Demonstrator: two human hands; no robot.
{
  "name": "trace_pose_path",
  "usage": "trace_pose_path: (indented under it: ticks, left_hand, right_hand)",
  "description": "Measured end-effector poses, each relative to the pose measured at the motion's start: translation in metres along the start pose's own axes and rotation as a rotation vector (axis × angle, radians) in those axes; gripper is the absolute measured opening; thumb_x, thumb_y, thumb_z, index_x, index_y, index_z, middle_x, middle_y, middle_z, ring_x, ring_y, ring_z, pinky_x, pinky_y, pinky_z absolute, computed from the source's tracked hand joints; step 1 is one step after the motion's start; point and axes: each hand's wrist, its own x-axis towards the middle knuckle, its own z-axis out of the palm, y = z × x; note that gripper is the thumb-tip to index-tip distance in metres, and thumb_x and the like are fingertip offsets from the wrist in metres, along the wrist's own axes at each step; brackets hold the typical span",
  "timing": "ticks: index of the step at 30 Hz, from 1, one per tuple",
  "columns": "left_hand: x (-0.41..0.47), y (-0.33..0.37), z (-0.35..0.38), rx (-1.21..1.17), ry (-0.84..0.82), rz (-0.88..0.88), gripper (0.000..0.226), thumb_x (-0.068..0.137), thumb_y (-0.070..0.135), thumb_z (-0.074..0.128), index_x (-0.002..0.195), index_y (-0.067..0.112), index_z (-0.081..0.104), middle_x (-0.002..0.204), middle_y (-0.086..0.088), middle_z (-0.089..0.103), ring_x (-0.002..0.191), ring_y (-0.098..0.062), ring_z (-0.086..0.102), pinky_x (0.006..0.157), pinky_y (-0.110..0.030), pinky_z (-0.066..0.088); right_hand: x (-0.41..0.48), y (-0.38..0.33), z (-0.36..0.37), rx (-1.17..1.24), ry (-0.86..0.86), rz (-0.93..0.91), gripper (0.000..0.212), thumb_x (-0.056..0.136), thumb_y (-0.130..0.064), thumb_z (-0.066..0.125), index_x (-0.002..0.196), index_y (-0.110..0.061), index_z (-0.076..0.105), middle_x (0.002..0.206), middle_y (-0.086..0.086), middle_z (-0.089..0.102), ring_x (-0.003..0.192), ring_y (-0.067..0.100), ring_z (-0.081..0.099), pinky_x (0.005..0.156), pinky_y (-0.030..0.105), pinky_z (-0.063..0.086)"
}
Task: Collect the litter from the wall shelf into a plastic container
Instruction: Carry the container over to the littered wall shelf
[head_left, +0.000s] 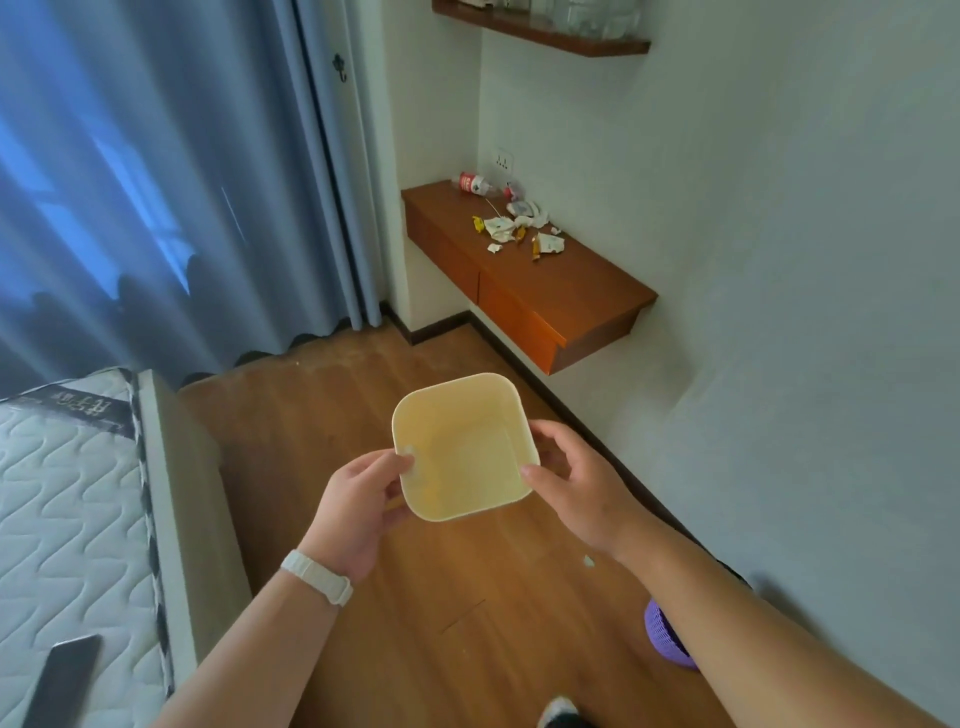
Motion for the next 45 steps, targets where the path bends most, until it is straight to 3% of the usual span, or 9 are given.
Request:
trace_pose_path:
  ticks: [7, 12, 17, 20, 27, 33, 38, 45]
  left_hand:
    - [0.091, 0.027, 0.023, 0.029, 0.014, -0.036, 0.027, 0.096, 0.010, 0.059, 0.079, 0.011, 0.081, 0.092, -0.016, 0.072, 0.091, -0.032, 0.062, 0.093, -0.056, 0.054]
    - [0.165, 0.064, 0.054, 0.066, 0.089, -0.022, 0.018, 0.097, 0.012, 0.059, 0.093, 0.007, 0.076, 0.094, -0.015, 0.073, 0.092, -0.031, 0.064, 0.095, -0.056, 0.053]
    - [0.242, 0.112, 0.096, 0.116, 0.112, -0.015, 0.017, 0.098, 0.014, 0.060, 0.097, 0.005, 0.074, 0.095, -0.017, 0.072, 0.092, -0.032, 0.065, 0.093, -0.054, 0.055]
    - [0.285, 0.137, 0.125, 0.103, 0.141, 0.017, 0.016, 0.098, 0.015, 0.060, 0.102, 0.008, 0.073, 0.096, -0.013, 0.078, 0.092, -0.030, 0.072, 0.084, -0.046, 0.060]
    - [0.348, 0.166, 0.160, 0.109, 0.165, 0.010, 0.015, 0.098, 0.018, 0.060, 0.105, 0.011, 0.072, 0.088, -0.004, 0.080, 0.087, -0.023, 0.075, 0.078, -0.037, 0.059]
    - [0.412, 0.175, 0.167, 0.125, 0.116, -0.034, 0.020, 0.097, 0.018, 0.061, 0.109, 0.007, 0.073, 0.093, -0.008, 0.080, 0.086, -0.023, 0.074, 0.086, -0.041, 0.059]
    - [0.475, 0.195, 0.169, 0.130, 0.040, -0.053, 0.017, 0.099, 0.018, 0.059, 0.108, 0.010, 0.071, 0.090, -0.004, 0.081, 0.092, -0.025, 0.075, 0.089, -0.043, 0.058]
    - [0.572, 0.250, 0.154, 0.156, -0.052, -0.083, 0.017, 0.100, 0.021, 0.060, 0.105, 0.011, 0.074, 0.097, -0.008, 0.081, 0.099, -0.028, 0.074, 0.095, -0.047, 0.058]
  right_hand:
    - [0.104, 0.016, -0.012, 0.064, -0.024, -0.008, 0.049, 0.089, -0.047, 0.055, 0.137, -0.040, 0.045, 0.132, -0.020, 0.054, 0.123, 0.005, 0.050, 0.102, 0.042, 0.049]
    - [0.203, 0.026, -0.032, 0.107, -0.064, -0.021, 0.056, 0.086, -0.052, 0.054, 0.140, -0.038, 0.043, 0.136, -0.017, 0.053, 0.126, 0.006, 0.048, 0.105, 0.044, 0.046]
    - [0.297, 0.026, -0.076, 0.136, -0.090, -0.040, 0.048, 0.093, -0.045, 0.056, 0.138, -0.036, 0.045, 0.133, -0.018, 0.053, 0.124, 0.006, 0.049, 0.104, 0.042, 0.047]
    - [0.351, 0.026, -0.103, 0.131, -0.101, -0.061, 0.046, 0.094, -0.045, 0.055, 0.138, -0.036, 0.044, 0.133, -0.017, 0.052, 0.124, 0.009, 0.049, 0.102, 0.042, 0.049]
    - [0.419, 0.030, -0.129, 0.137, -0.087, -0.032, 0.037, 0.096, -0.046, 0.055, 0.130, -0.046, 0.041, 0.127, -0.021, 0.051, 0.118, 0.007, 0.051, 0.097, 0.031, 0.050]
    - [0.471, 0.039, -0.133, 0.166, -0.070, 0.041, 0.039, 0.096, -0.043, 0.056, 0.133, -0.042, 0.044, 0.126, -0.021, 0.055, 0.116, 0.006, 0.054, 0.092, 0.028, 0.053]
    - [0.525, 0.030, -0.136, 0.134, -0.019, 0.087, 0.033, 0.097, -0.041, 0.055, 0.127, -0.046, 0.041, 0.114, -0.035, 0.048, 0.106, -0.001, 0.054, 0.072, 0.009, 0.046]
    - [0.611, -0.001, -0.125, 0.046, 0.048, 0.151, 0.044, 0.096, -0.045, 0.056, 0.137, -0.040, 0.040, 0.128, -0.023, 0.049, 0.119, 0.006, 0.051, 0.085, 0.017, 0.049]
